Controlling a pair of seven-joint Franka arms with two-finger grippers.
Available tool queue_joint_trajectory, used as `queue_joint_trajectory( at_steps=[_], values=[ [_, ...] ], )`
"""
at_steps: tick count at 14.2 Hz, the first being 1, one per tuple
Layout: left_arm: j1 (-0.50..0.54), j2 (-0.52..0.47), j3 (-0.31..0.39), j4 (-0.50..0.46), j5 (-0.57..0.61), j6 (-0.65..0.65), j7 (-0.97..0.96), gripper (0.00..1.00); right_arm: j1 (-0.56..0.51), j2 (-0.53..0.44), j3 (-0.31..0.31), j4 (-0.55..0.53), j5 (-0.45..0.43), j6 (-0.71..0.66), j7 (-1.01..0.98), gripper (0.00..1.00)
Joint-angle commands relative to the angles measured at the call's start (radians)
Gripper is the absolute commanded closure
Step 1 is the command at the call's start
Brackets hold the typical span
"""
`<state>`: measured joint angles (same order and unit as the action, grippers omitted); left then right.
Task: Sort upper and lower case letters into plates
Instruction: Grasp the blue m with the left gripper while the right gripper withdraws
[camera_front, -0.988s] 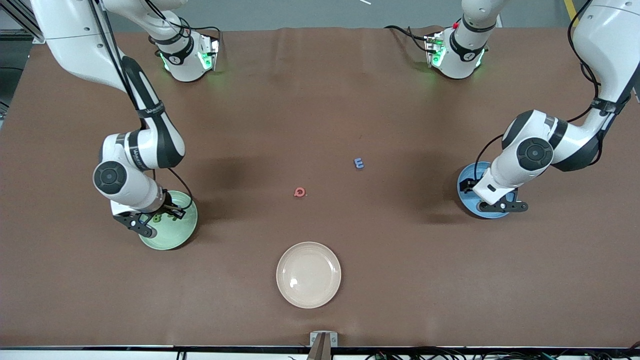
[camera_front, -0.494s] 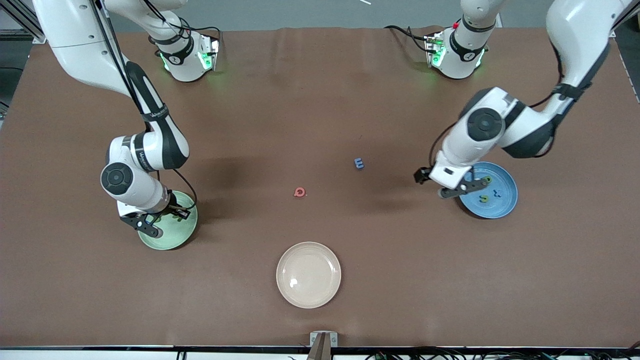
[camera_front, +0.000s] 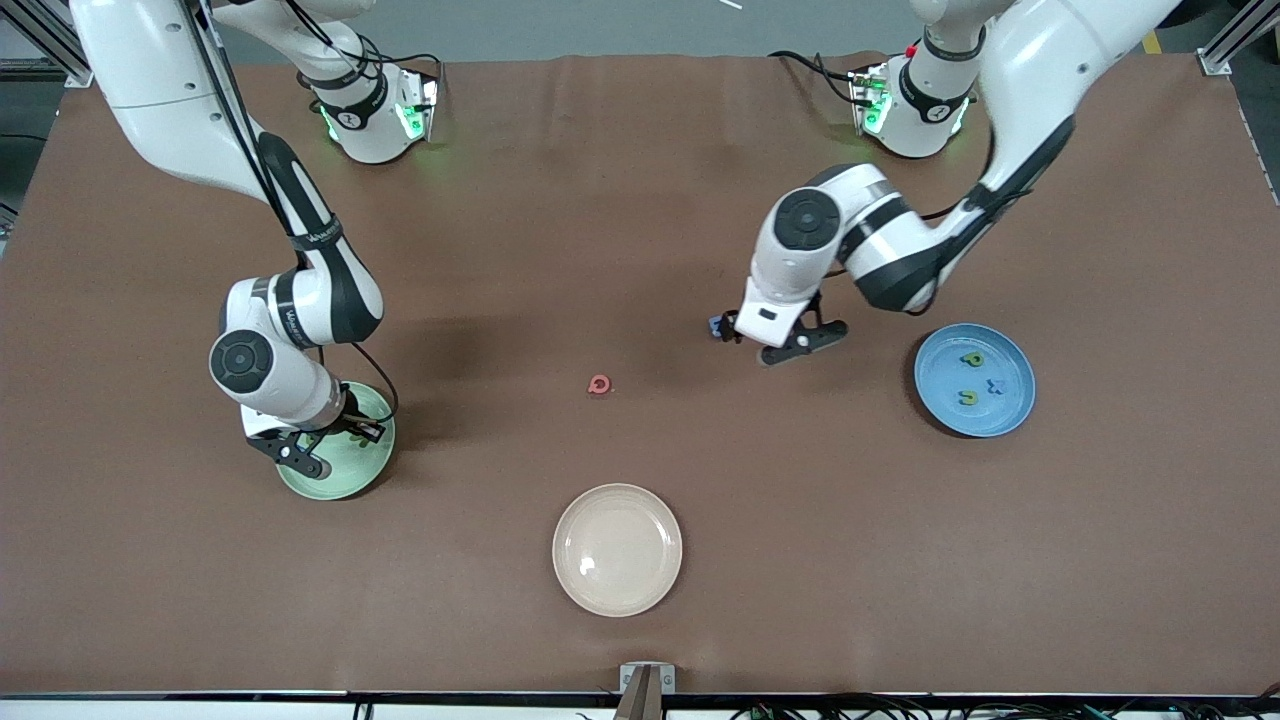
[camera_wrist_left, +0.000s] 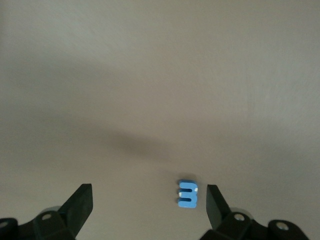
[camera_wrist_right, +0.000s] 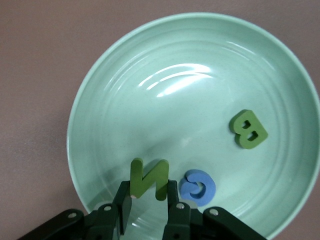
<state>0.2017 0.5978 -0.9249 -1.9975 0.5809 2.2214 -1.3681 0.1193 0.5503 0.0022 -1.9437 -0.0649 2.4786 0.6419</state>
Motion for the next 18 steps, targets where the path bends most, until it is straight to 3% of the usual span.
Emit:
queue_joint_trajectory(
  at_steps=[1, 2, 3, 4, 5, 7, 11, 14, 16, 18],
  values=[
    [-0.109, 0.039, 0.098, 0.023, -0.001, 0.098, -0.022, 0.0, -0.003, 0.025, 0.005, 0.015, -0.003, 0.014, -0.004, 0.93],
    [-0.142, 0.051, 0.124, 0.025, -0.001, 0.128, -0.058, 0.0, -0.003, 0.025, 0.005, 0.015, -0.004, 0.011, -0.004, 0.84],
    [-0.162, 0.057, 0.141, 0.025, -0.001, 0.144, -0.08, 0.0, -0.003, 0.025, 0.004, 0.02, -0.012, 0.005, -0.007, 0.53],
    [-0.186, 0.072, 0.158, 0.026, 0.001, 0.155, -0.081, 0.0, 0.0, 0.023, 0.004, 0.028, -0.015, 0.002, -0.005, 0.06],
    [-0.211, 0.076, 0.181, 0.026, 0.008, 0.162, -0.08, 0.01, 0.003, 0.023, 0.004, 0.029, -0.016, 0.0, -0.011, 0.0],
    [-0.243, 0.092, 0.216, 0.025, 0.034, 0.164, -0.08, 0.03, 0.014, 0.01, 0.002, 0.061, -0.019, -0.07, -0.027, 0.0],
    [-0.243, 0.105, 0.219, 0.019, 0.051, 0.187, -0.08, 0.23, 0.052, -0.003, 0.004, 0.32, -0.01, -0.543, -0.024, 0.0],
    [-0.243, 0.109, 0.218, 0.02, 0.044, 0.187, -0.081, 0.35, 0.135, -0.003, 0.007, 0.333, -0.004, -0.55, 0.164, 0.0],
    [-0.243, 0.111, 0.218, 0.02, 0.036, 0.187, -0.083, 0.42, 0.215, 0.003, 0.007, 0.325, -0.001, -0.479, 0.316, 0.0],
    [-0.246, 0.115, 0.218, 0.022, 0.036, 0.187, -0.083, 0.46, 0.291, 0.011, 0.007, 0.298, 0.066, -0.368, 0.445, 0.0]
  ],
)
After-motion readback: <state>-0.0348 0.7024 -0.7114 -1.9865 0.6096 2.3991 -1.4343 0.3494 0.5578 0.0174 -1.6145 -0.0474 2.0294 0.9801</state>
